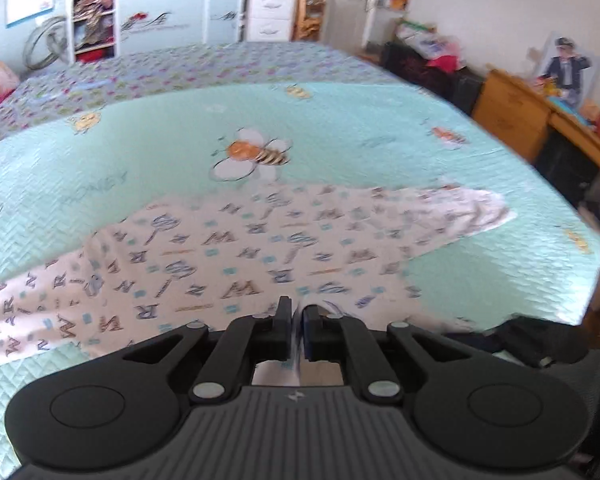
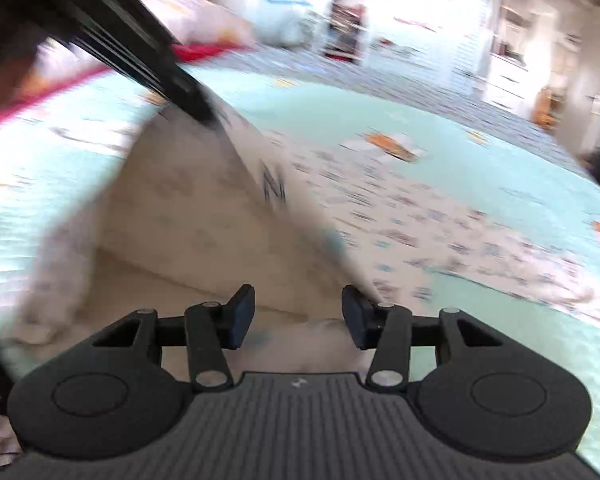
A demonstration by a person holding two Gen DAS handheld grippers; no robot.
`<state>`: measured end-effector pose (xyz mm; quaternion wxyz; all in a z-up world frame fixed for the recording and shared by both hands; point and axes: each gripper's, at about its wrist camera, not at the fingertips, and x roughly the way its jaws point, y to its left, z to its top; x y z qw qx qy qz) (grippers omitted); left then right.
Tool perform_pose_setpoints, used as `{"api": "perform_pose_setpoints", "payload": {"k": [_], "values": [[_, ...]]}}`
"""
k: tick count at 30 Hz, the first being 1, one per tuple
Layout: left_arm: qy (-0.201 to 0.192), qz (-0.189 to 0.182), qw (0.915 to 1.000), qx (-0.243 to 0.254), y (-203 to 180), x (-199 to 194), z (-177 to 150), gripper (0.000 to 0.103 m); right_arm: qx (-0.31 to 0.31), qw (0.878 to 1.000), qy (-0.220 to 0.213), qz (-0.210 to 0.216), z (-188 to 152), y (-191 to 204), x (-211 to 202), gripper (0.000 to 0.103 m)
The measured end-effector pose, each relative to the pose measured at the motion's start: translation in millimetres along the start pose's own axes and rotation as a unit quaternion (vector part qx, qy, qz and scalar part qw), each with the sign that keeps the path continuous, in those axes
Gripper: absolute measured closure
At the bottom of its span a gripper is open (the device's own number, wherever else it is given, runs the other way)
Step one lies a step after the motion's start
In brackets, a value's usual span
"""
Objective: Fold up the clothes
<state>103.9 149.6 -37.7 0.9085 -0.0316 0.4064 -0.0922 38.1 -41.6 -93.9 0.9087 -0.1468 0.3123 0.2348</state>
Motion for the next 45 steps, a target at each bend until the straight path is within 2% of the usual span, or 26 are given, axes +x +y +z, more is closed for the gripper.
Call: {"api": "perform_pose_setpoints", "payload": {"k": [2,3,5,6,7,9,10,11,13,17,21,22,23,24,25,26,28,30,34,36,38,40,42,44,45], "values": [[0.031,0.015,0.9993,-0.013,3,17,-14,0.096,0.036,0.999,0.021,-0.001,-1,-9,9,0.053],[0.038,0.016,0.9990,-0.019,4,21,-23,0.096,0.051,0.998,0.026,0.013,-1,-11,10,0.053],[0.046,0.008,0.9983,-0.034,6,22,-43,0.096,0.043,0.999,0.012,0.029,-6,-4,1,0.053],[0.045,0.007,0.9983,-0.037,6,18,-51,0.092,0.031,0.999,0.003,0.032,-8,1,-3,0.052],[0.042,0.011,0.9984,-0.035,5,13,-59,0.088,0.015,0.999,-0.006,0.033,-10,5,-8,0.052],[0.038,0.021,0.9987,-0.028,3,5,-73,0.062,-0.025,0.999,-0.025,0.040,-12,16,-14,0.050],[0.038,0.027,0.9987,-0.022,2,4,-79,0.059,-0.047,0.998,-0.032,0.043,-12,20,-16,0.048],[0.043,0.033,0.9984,-0.017,2,4,-83,0.059,-0.067,0.996,-0.036,0.042,-10,24,-16,0.043],[0.058,0.045,0.9972,-0.015,6,7,-89,0.059,-0.102,0.993,-0.038,0.033,-5,31,-10,0.040],[0.073,0.084,0.9936,-0.021,11,8,-102,0.059,-0.144,0.989,-0.005,0.001,2,46,11,0.040],[0.075,0.116,0.9903,-0.007,14,17,-111,0.058,-0.165,0.986,0.028,-0.009,1,41,34,0.040],[0.073,0.120,0.9900,-0.004,15,19,-111,0.057,-0.166,0.985,0.034,-0.010,1,38,39,0.041],[0.070,0.125,0.9897,0.000,16,23,-111,0.057,-0.159,0.986,0.041,-0.001,2,34,43,0.049],[0.065,0.128,0.9896,0.007,16,27,-108,0.066,-0.138,0.989,0.050,0.016,6,27,46,0.064],[0.059,0.126,0.9902,0.012,17,29,-105,0.075,-0.116,0.991,0.058,0.027,11,21,48,0.094],[0.056,0.122,0.9909,0.013,19,30,-100,0.093,-0.100,0.993,0.058,0.031,17,15,49,0.095],[0.043,0.135,0.9898,0.015,26,33,-84,0.101,-0.084,0.996,0.036,0.022,32,5,48,0.096],[0.025,0.160,0.9866,0.017,37,38,-63,0.103,-0.060,0.998,0.015,0.016,53,-9,48,0.096],[-0.004,0.176,0.9843,0.000,66,48,-11,0.103,-0.012,1.000,-0.018,0.005,94,-43,63,0.097],[-0.008,0.163,0.9865,-0.003,74,52,12,0.103,0.002,0.999,-0.036,-0.004,115,-57,76,0.097],[-0.010,0.124,0.9922,-0.007,74,48,24,0.103,0.024,0.998,-0.055,-0.023,134,-74,94,0.097],[-0.004,0.078,0.9969,-0.013,67,43,18,0.103,0.066,0.996,-0.058,-0.031,149,-94,113,0.096],[0.005,0.050,0.9986,-0.014,58,43,2,0.099,0.098,0.995,-0.021,-0.023,150,-110,138,0.094],[0.003,0.030,0.9994,-0.017,49,42,-12,0.099,0.112,0.993,0.021,-0.012,137,-116,158,0.088],[0.001,0.015,0.9996,-0.022,44,42,-19,0.099,0.112,0.993,0.025,-0.006,129,-115,159,0.087]]}}
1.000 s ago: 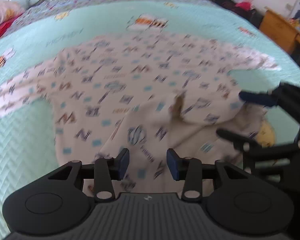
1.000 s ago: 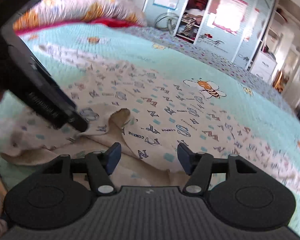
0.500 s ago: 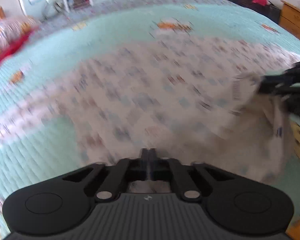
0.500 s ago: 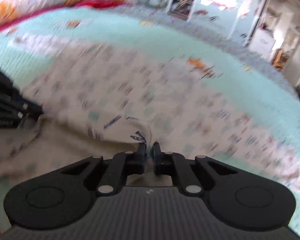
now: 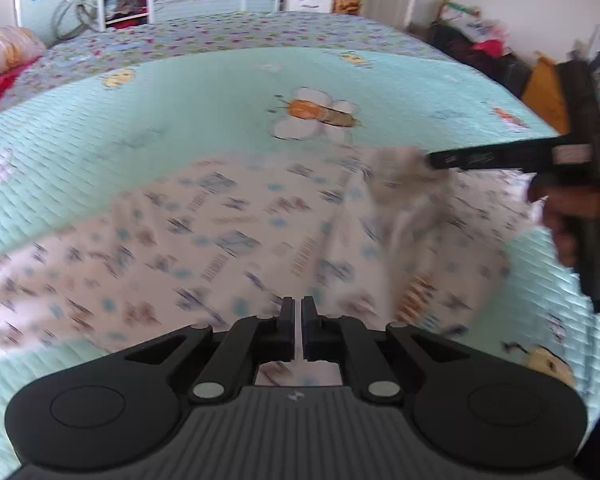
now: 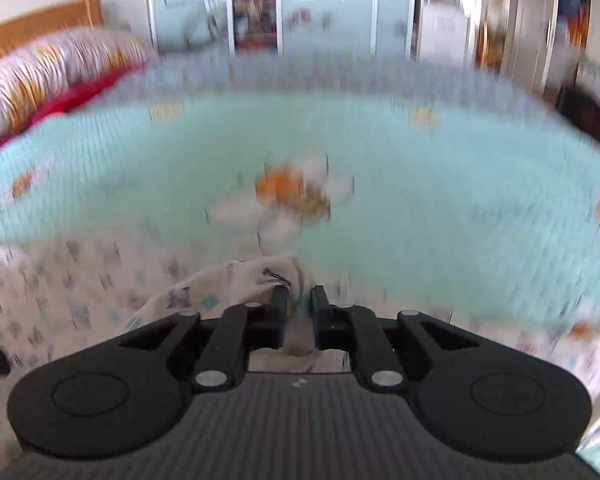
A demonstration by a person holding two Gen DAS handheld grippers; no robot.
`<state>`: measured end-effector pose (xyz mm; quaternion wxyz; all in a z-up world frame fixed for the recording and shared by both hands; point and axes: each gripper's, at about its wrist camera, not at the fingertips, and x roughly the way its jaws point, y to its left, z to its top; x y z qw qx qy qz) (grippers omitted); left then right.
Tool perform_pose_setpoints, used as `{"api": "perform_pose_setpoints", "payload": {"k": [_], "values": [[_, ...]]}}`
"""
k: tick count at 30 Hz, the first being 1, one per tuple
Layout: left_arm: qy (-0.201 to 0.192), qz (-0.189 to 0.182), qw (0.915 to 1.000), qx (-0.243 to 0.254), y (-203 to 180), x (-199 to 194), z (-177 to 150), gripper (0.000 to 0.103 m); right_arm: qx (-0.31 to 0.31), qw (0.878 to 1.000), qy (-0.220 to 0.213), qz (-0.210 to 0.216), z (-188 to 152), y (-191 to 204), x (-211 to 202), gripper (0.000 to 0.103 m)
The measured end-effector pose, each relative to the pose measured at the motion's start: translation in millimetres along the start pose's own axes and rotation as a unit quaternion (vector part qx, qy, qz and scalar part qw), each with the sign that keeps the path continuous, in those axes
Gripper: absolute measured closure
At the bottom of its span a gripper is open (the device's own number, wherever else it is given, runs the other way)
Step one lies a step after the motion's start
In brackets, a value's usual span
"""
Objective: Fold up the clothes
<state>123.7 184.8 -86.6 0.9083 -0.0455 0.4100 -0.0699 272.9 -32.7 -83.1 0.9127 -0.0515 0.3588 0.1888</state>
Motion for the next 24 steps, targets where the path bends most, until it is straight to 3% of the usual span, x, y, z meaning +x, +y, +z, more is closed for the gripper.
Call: {"api": "perform_pose_setpoints", "payload": {"k": [3,6,8,11,14,17,19,20,21,22,24], "values": [[0.006,-0.020,0.9996,0.019,-21,5,-9,0.095,-0.030,0.999,-0.038,0.024,-27,12,-23,0.082],[0.022,0.004,0.9987,0.047,-38,18,-11,0.093,-0.066,0.994,-0.072,0.049,-50,25,-43,0.062],[0.023,0.012,0.9991,0.033,-40,15,-10,0.093,-0.120,0.989,-0.063,0.063,-53,42,-43,0.050],[-0.010,-0.005,0.9998,0.016,-46,-15,-10,0.090,-0.177,0.981,-0.039,0.066,-59,63,-35,0.050],[-0.007,-0.028,0.9995,0.015,-55,-24,-17,0.064,-0.198,0.977,-0.028,0.075,-63,73,-26,0.050],[0.037,-0.026,0.9986,0.029,-61,4,-29,0.065,-0.229,0.971,-0.022,0.064,-64,87,-13,0.045],[0.050,-0.012,0.9986,0.014,-53,23,-31,0.072,-0.242,0.968,-0.008,0.063,-62,92,-6,0.043],[0.052,-0.001,0.9986,0.002,-47,30,-31,0.086,-0.235,0.969,0.005,0.074,-60,89,-3,0.050],[0.048,0.009,0.9987,-0.014,-38,33,-28,0.086,-0.224,0.971,0.021,0.086,-58,86,-1,0.062],[0.038,0.021,0.9986,-0.029,-28,33,-24,0.087,-0.211,0.972,0.033,0.095,-55,81,1,0.092],[0.018,0.053,0.9969,-0.055,-6,30,-14,0.088,-0.209,0.974,0.026,0.083,-55,73,-5,0.093]]}}
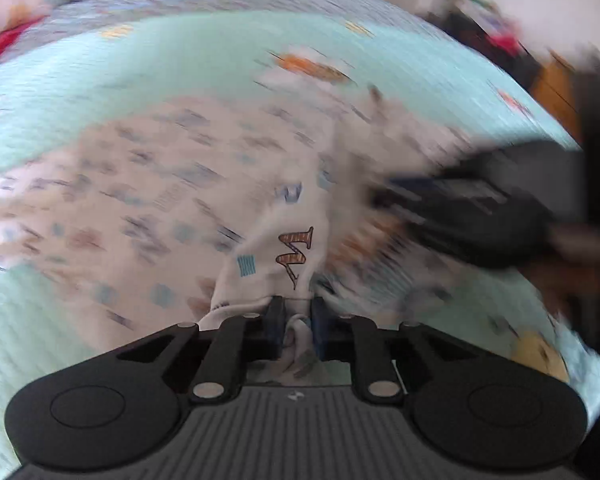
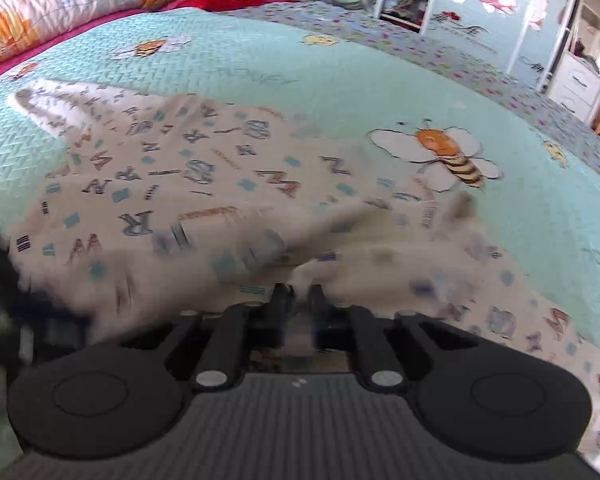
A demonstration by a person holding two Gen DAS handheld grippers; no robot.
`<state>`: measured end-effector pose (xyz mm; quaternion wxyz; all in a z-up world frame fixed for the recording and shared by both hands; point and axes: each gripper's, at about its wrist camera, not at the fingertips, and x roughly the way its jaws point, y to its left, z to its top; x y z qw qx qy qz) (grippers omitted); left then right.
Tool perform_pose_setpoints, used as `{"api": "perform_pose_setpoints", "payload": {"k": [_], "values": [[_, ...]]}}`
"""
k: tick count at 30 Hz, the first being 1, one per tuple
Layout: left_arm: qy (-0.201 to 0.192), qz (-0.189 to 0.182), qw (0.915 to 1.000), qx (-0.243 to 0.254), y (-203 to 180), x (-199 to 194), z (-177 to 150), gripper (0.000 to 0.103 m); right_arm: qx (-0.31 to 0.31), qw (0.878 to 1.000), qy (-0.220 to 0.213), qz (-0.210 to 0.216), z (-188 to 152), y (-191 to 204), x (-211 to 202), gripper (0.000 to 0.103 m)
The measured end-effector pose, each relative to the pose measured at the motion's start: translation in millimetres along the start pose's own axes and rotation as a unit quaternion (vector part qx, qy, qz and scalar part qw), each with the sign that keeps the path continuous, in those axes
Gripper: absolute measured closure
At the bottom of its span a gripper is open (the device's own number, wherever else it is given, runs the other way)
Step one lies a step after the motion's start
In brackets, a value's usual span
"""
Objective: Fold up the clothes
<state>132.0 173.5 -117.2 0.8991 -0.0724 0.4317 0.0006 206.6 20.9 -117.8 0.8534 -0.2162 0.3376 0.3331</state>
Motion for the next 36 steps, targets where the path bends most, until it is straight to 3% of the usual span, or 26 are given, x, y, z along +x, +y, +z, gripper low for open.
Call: {"api": "perform_pose_setpoints", "payload": {"k": [3,6,9,12,14,16,19,22,24,26,28,29,31,34,36], "values": [[-0.027,0.043,0.9975,-0.049,40,-4,20,0.089,0.030,0.999,-0.011,-0.021,-13,-10,-21,0.094],[-0.028,0.067,0.9936,-0.087,71,-6,32,0.090,0.081,0.996,-0.007,-0.028,-31,-20,-39,0.094],[-0.044,0.039,0.9942,-0.090,70,-23,29,0.092,0.107,0.993,-0.029,-0.025,-35,-17,-60,0.087],[-0.063,0.007,0.9962,-0.059,46,-42,21,0.090,0.114,0.991,-0.073,-0.014,-25,-7,-73,0.073],[-0.068,-0.007,0.9971,-0.033,29,-48,18,0.085,0.102,0.992,-0.078,-0.002,-13,2,-64,0.056],[-0.046,0.002,0.9986,-0.027,19,-41,19,0.084,0.091,0.994,-0.055,0.015,-4,9,-41,0.048],[-0.013,0.009,0.9990,-0.043,16,-31,13,0.080,0.081,0.995,-0.010,0.049,3,17,-8,0.048],[0.019,0.011,0.9972,-0.072,19,-16,8,0.071,0.072,0.997,0.015,0.039,-6,25,4,0.048],[0.031,0.009,0.9960,-0.083,22,0,10,0.069,0.085,0.995,0.008,0.045,-13,27,-2,0.057],[0.031,0.006,0.9951,-0.094,29,18,16,0.069,0.089,0.995,0.009,0.052,-21,29,-11,0.100],[0.024,0.007,0.9940,-0.106,38,28,25,0.081,0.083,0.995,0.005,0.057,-30,34,-24,0.103],[0.020,0.007,0.9934,-0.112,41,29,29,0.092,0.079,0.995,0.003,0.066,-34,37,-33,0.103],[0.010,0.004,0.9930,-0.118,45,25,33,0.094,0.064,0.996,-0.009,0.066,-39,45,-51,0.103],[0.007,-0.008,0.9919,-0.126,46,16,27,0.095,0.069,0.996,-0.046,0.045,-36,40,-67,0.096],[0.014,-0.017,0.9903,-0.137,45,12,21,0.095,0.086,0.993,-0.060,0.047,-27,32,-61,0.065]]}}
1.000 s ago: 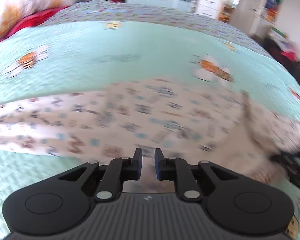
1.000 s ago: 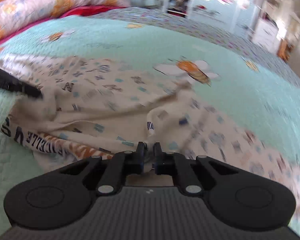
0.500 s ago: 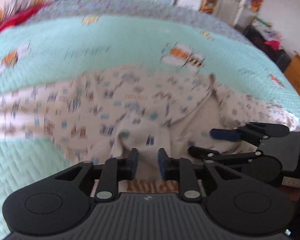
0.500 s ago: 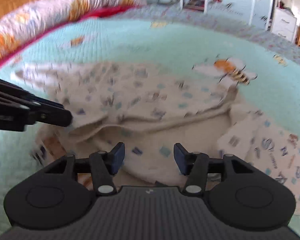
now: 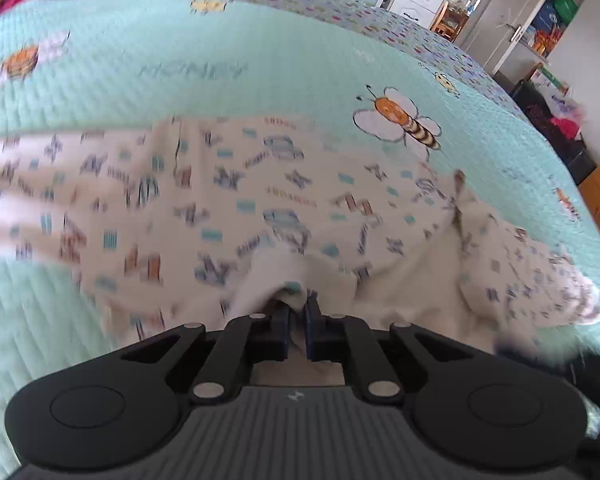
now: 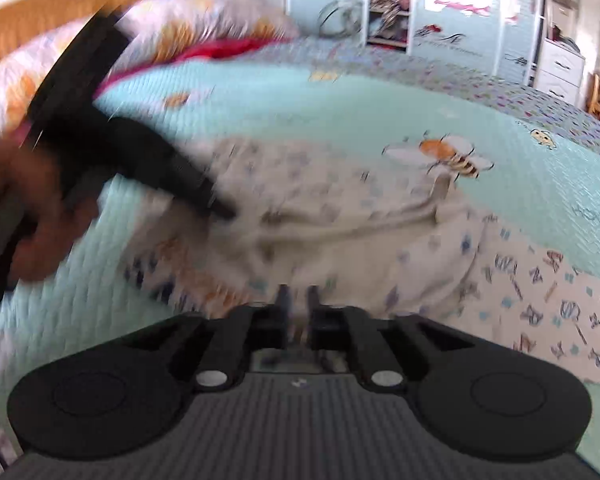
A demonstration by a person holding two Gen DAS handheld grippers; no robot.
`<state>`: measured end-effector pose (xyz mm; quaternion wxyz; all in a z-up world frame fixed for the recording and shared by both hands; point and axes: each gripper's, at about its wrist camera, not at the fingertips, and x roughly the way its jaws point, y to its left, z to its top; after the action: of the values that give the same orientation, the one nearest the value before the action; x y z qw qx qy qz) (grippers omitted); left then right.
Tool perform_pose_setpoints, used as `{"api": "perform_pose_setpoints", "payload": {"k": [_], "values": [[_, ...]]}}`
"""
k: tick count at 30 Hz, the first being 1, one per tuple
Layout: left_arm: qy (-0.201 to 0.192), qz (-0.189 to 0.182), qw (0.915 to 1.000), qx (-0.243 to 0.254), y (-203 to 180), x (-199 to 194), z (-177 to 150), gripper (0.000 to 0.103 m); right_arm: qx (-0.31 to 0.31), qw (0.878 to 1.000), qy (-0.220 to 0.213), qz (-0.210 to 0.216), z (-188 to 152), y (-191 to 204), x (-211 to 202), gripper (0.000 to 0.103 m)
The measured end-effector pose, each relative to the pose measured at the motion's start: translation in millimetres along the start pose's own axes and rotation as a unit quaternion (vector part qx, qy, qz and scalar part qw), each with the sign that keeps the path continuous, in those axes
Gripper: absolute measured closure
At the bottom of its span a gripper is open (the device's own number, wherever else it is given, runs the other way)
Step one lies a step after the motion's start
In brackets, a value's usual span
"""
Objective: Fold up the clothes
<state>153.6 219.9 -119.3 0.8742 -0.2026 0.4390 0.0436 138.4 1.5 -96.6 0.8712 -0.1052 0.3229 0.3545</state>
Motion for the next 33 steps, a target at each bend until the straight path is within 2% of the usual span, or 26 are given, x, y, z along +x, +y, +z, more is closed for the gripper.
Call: {"api": "perform_pose_setpoints", "payload": {"k": [1,2,4,6,7,8,9,11,14,18,22,25,28,30,31,33], "values": [[0.003,0.001,1.0000,0.000,0,0,-2,0.095,0.001,1.000,0.000,-0.003,5,-2,9,0.040],[0.006,0.002,1.0000,-0.001,0,1,-3,0.091,0.003,1.000,-0.001,-0.005,10,-4,18,0.030],[0.012,0.004,0.9999,-0.002,0,2,-6,0.083,0.003,1.000,0.013,-0.002,17,-7,40,0.030],[0.019,0.014,0.9997,0.004,1,11,-3,0.082,0.009,0.999,0.037,0.009,19,-8,58,0.032],[0.023,0.015,0.9996,0.002,2,17,1,0.083,0.020,0.998,0.050,0.009,18,-10,65,0.043],[0.023,0.015,0.9996,0.003,2,21,6,0.083,0.030,0.998,0.060,0.008,17,-10,69,0.080],[0.020,0.015,0.9997,0.009,0,23,10,0.089,0.039,0.997,0.064,0.006,15,-10,68,0.090],[0.011,0.012,0.9997,0.018,-1,24,17,0.099,0.042,0.998,0.051,0.011,10,-7,55,0.097],[-0.011,-0.019,0.9997,0.008,3,13,20,0.101,0.023,1.000,0.016,0.009,3,3,23,0.099],[-0.051,-0.070,0.9962,0.006,2,-27,18,0.101,0.007,0.999,-0.037,0.007,-2,19,-25,0.100],[-0.071,-0.094,0.9929,0.012,0,-65,4,0.101,-0.008,0.997,-0.071,0.019,-6,43,-64,0.100],[-0.070,-0.089,0.9936,-0.005,8,-75,-12,0.101,-0.021,0.997,-0.070,0.021,-19,56,-78,0.100],[-0.036,-0.038,0.9984,-0.022,22,-61,-34,0.101,-0.011,0.999,-0.031,0.028,-34,63,-74,0.099],[-0.009,-0.005,0.9993,-0.036,32,-50,-48,0.101,-0.006,1.000,-0.016,0.017,-39,66,-72,0.094],[-0.011,-0.008,0.9990,-0.043,35,-53,-53,0.101,0.000,1.000,-0.020,0.012,-39,65,-73,0.089],[-0.034,-0.029,0.9980,-0.045,31,-67,-54,0.101,0.024,0.998,-0.055,0.006,-28,55,-81,0.069]]}}
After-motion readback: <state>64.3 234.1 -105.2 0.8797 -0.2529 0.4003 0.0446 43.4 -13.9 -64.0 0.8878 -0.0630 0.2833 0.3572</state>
